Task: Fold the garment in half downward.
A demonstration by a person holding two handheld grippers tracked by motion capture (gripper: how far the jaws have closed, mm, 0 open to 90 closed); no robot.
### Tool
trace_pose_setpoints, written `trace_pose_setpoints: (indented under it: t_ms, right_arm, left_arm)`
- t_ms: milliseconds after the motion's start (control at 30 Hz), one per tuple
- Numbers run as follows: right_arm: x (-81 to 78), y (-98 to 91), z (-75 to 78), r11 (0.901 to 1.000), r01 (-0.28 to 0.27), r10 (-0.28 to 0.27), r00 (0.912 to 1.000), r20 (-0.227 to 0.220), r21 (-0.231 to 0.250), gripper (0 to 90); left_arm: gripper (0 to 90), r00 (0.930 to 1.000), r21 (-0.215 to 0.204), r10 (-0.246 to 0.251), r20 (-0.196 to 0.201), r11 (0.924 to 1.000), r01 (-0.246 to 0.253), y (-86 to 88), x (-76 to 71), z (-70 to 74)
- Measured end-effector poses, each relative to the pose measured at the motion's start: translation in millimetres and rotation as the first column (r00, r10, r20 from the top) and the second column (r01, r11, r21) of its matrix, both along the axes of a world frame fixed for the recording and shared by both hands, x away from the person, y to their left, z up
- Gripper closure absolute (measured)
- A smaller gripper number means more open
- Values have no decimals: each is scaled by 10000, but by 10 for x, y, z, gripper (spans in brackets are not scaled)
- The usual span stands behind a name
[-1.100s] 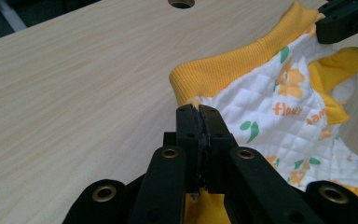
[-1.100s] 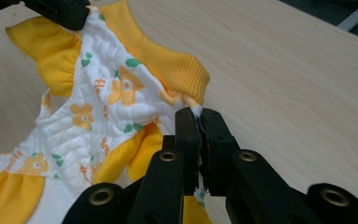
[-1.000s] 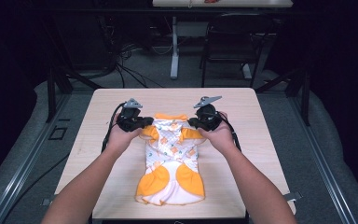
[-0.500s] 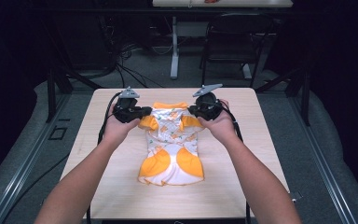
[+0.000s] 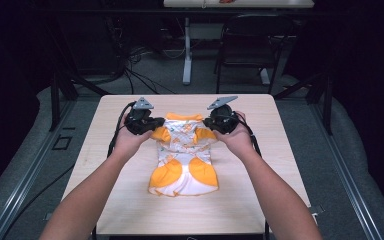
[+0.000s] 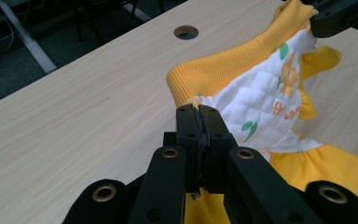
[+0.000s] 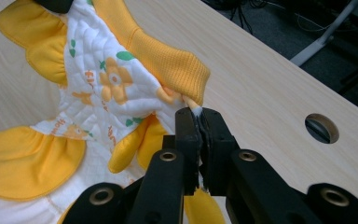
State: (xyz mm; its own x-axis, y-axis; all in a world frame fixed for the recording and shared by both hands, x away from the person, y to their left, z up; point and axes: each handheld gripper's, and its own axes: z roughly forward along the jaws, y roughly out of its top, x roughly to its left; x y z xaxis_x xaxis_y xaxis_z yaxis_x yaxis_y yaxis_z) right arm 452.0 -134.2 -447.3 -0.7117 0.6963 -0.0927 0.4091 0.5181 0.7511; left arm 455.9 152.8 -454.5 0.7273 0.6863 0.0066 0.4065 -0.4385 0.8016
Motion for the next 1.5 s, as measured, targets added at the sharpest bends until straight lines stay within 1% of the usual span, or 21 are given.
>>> trace_pose_setpoints:
  t_ms: [67,200,300,367,400,567,633,667,700,767,800,867,1000,1067,1133,1200,1233,1333,1400,1433,1500]
  right_arm:
    - [-20,2,-25,10000,-69,69,10000,-47,3,863]
    - [-72,2,-53,9997,-255,255,9996,-94,58,863]
    - [-100,6,-58,9996,-268,268,9996,-63,44,863]
    - [-149,5,-69,9991,-413,413,9991,-68,22,863]
    - [-169,1,-75,9990,-442,442,9990,-65,48,862]
    - [-235,-7,-75,9986,-535,535,9986,-48,-37,862]
    - [-320,-11,-82,9978,-667,667,9977,-68,9,862]
    - [-320,-11,-82,9978,-667,667,9977,-68,9,862]
    - [-372,-11,-98,9969,-787,786,9969,-87,-79,862]
    - [-387,-9,-110,9966,-828,828,9965,-84,-32,862]
    - [-439,1,-113,9958,-908,907,9959,-58,-147,862]
    - [-474,3,-107,9951,-986,985,9951,-53,-109,862]
    - [-528,-2,-144,9947,-1029,1029,9945,-189,26,862]
    - [-540,-5,-154,9943,-1065,1065,9941,-192,5,862]
    - [-567,-13,-159,9941,-1086,1086,9939,-207,8,862]
    - [-593,-22,-179,9942,-1052,1058,9941,-248,211,862]
    - [-617,-34,-215,9938,-1102,1105,9934,-315,119,862]
    - [-643,-47,-243,9933,-1153,1152,9927,-357,-13,862]
    - [-670,-54,-257,9936,-1118,1122,9930,-367,127,862]
    - [-700,-61,-275,9930,-1168,1174,9924,-371,189,862]
    - [-714,-58,-292,9930,-1169,1176,9922,-410,181,862]
  left_arm:
    - [881,10000,63,-41,-17,10000,41,-3,-6,-34]
    - [880,9998,-92,-123,-130,9999,122,32,-45,-97]
    - [880,9997,-71,-185,-131,9998,184,41,-75,-105]
    - [880,9997,-144,-212,-82,9997,211,52,-104,-107]
    - [880,9994,-140,-331,-101,9994,330,58,-132,-114]
    - [880,9988,-202,-483,-102,9986,481,63,-215,-135]
    - [880,9982,-155,-596,-80,9981,594,73,-266,-145]
    - [880,9979,-130,-635,-84,9979,634,78,-285,-151]
    - [880,9975,-136,-689,-130,9975,688,83,-315,-171]
    - [879,9973,-135,-722,-137,9973,720,86,-330,-183]
    - [879,9969,-131,-783,-102,9969,781,91,-366,-195]
    - [879,9966,-131,-819,-75,9966,818,96,-391,-201]
    - [879,9956,-210,-918,-162,9956,914,111,-470,-234]
    - [879,9953,-239,-956,-142,9952,953,113,-486,-244]
    - [879,9948,-291,-994,-226,9947,987,112,-518,-270]
    - [879,9944,-286,-1022,-253,9944,1015,113,-546,-294]
    - [879,9937,-312,-1065,-337,9939,1055,113,-560,-305]
    - [879,9923,-425,-1179,-374,9923,1163,116,-611,-338]
    - [879,9917,-398,-1239,-353,9917,1224,114,-645,-356]
    - [879,9910,-300,-1296,-339,9912,1286,112,-674,-369]
    - [879,9905,-300,-1329,-350,9908,1319,113,-689,-379]
